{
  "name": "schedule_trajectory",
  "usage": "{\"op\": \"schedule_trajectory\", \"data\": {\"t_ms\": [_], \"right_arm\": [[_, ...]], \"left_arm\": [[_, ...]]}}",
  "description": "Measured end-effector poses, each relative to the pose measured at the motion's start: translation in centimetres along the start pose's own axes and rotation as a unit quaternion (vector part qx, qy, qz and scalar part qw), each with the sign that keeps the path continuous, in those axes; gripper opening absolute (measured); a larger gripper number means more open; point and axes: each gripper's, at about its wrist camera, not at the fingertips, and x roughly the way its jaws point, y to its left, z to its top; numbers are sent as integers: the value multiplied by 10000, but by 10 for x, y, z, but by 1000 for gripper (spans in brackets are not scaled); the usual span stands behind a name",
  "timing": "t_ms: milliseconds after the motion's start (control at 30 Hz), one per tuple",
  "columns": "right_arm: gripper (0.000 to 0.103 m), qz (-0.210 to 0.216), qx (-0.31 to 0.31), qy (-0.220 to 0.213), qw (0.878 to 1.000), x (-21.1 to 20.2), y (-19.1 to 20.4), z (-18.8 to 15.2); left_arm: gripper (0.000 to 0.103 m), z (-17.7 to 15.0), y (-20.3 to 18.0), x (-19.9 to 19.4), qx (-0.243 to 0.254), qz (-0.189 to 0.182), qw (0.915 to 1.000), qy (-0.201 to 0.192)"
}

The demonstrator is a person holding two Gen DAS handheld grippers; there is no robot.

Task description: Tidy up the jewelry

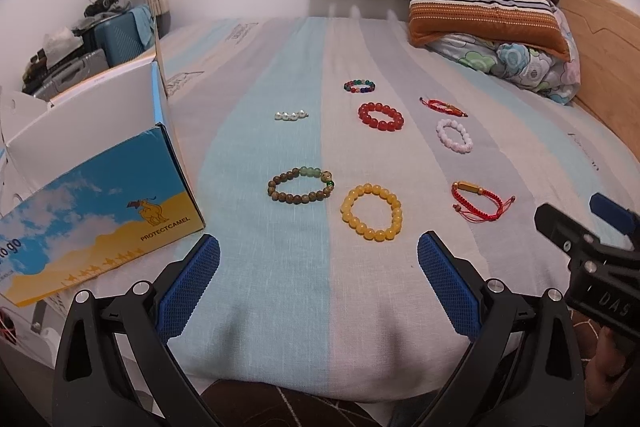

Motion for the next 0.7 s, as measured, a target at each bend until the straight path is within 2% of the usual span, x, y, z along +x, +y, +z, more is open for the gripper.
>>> {"op": "schedule_trajectory", "data": {"t_ms": [700], "right_arm": [[96, 52, -21, 37, 10000, 4, 2, -5]], "left_arm": [[97, -2, -2, 1, 30, -2, 10000, 52]]}}
